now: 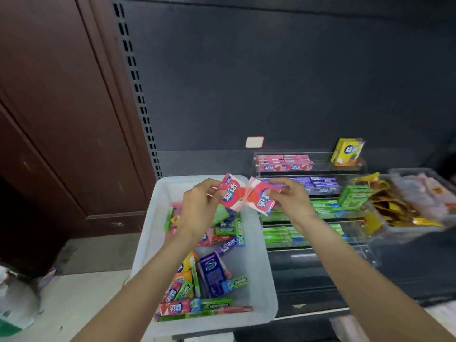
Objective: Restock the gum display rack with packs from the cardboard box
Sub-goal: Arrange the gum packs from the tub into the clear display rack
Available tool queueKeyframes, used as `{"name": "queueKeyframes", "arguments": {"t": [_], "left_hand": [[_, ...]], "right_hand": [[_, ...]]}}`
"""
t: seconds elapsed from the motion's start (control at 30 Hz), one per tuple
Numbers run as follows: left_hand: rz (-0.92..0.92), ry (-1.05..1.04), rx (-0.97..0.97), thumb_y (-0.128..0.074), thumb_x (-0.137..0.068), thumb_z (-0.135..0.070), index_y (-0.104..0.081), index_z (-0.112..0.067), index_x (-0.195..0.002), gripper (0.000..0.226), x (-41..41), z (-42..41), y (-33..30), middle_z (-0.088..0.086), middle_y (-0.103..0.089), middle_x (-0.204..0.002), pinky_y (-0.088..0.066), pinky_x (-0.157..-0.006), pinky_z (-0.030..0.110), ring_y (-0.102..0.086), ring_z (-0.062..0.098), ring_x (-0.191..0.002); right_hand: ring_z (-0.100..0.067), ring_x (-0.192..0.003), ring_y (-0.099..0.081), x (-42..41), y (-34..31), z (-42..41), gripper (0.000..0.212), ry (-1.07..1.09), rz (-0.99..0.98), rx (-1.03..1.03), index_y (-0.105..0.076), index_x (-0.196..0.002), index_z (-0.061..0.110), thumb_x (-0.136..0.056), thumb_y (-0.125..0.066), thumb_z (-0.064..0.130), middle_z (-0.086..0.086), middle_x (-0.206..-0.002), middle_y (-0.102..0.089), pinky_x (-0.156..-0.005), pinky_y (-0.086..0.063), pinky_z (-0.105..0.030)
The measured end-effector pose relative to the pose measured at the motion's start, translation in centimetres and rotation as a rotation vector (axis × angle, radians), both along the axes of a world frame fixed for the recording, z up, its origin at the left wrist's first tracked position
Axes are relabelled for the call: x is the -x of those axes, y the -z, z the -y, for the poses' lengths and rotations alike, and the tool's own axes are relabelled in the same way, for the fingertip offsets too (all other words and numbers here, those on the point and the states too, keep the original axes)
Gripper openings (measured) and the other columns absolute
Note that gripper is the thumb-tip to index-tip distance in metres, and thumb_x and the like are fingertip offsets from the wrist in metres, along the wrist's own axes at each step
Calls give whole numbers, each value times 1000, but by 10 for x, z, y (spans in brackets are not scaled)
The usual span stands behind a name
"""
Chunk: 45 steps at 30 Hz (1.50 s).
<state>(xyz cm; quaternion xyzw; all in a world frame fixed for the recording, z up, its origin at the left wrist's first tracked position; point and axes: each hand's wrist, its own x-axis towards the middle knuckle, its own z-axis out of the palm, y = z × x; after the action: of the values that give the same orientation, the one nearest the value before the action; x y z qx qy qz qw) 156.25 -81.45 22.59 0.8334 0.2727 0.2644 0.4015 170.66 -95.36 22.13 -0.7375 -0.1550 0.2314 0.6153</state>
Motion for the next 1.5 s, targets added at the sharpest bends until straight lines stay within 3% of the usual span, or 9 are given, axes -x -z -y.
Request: {"name": "queueKeyframes", "arguments": {"t": [0.13,0.33,0.5,0.7,0.8,0.93,1.07,1.33,1.5], "left_hand": [[45,70,15,-60,-90,-18,-65,-10,-102,15,-61,43,-16,-3,-65,-84,-44,-60,6,-57,4,-69],[112,92,3,-64,-87,-14,-66,-11,-97,11,-167,112,-46,-2,-65,-82,-45,-64,8,-57,5,-69],[32,114,-98,-64,-87,-14,-66,-13,-98,12,-243,139,-62,-1,-70,-92,-50,-66,11,-61,5,-77],[-145,149,-294,-61,-90,-20,-62,-14,-111,22,-306,150,-63,5,-68,-111,-55,-82,34,-64,17,-100],[-204,163,-355,-59,-91,-18,-63,-15,-111,21,-327,153,-58,6,-68,-109,-55,-83,39,-65,20,-99],[-256,166,-384,-58,-92,-22,-62,-15,-115,24,-341,153,-49,8,-65,-113,-54,-84,39,-63,21,-103],[-225,152,-423,-59,-91,-23,-62,-14,-115,26,-348,160,-38,8,-56,-117,-53,-86,33,-61,21,-104],[-112,93,-207,-66,-85,-11,-64,-7,-105,21,-347,154,-29,7,-59,-109,-54,-80,25,-63,19,-91],[-27,78,180,-54,-90,-1,-63,-3,-106,18,-341,149,-29,10,-67,-92,-57,-59,19,-66,15,-75]], "right_hand": [[-16,-68,-62,-48,-22,54,18,48,19,-15,-64,-91,4,-76,-72,-3,-10,-81,-67,-66,-54,-22],[-23,-75,-61,-151,-49,133,25,130,456,163,-58,-72,27,-77,-73,8,-13,-79,-66,-73,-50,-37],[-26,-84,-65,-228,-70,177,9,81,569,221,-59,-88,21,-84,-66,16,-7,-86,-68,-78,-53,-47],[-15,-87,-63,-279,-83,191,19,22,522,248,-55,-99,14,-85,-67,11,-1,-93,-63,-58,-49,-21],[-15,-92,-64,-287,-81,190,20,-34,514,216,-55,-100,17,-85,-67,11,0,-97,-63,-61,-55,-26],[-12,-93,-65,-298,-75,187,19,-39,690,258,-59,-90,27,-81,-72,17,4,-93,-67,-75,-57,-39],[-11,-97,-64,-307,-71,188,17,-104,681,255,-60,-93,27,-81,-71,20,2,-98,-68,-76,-57,-37],[-5,-98,-58,-305,-67,175,23,-226,712,202,-63,-105,18,-83,-68,18,5,-103,-64,-68,-47,-11],[-9,-107,-54,-300,-62,156,28,-289,844,248,-64,-114,14,-86,-65,16,-2,-110,-58,-73,-48,-14]]}}
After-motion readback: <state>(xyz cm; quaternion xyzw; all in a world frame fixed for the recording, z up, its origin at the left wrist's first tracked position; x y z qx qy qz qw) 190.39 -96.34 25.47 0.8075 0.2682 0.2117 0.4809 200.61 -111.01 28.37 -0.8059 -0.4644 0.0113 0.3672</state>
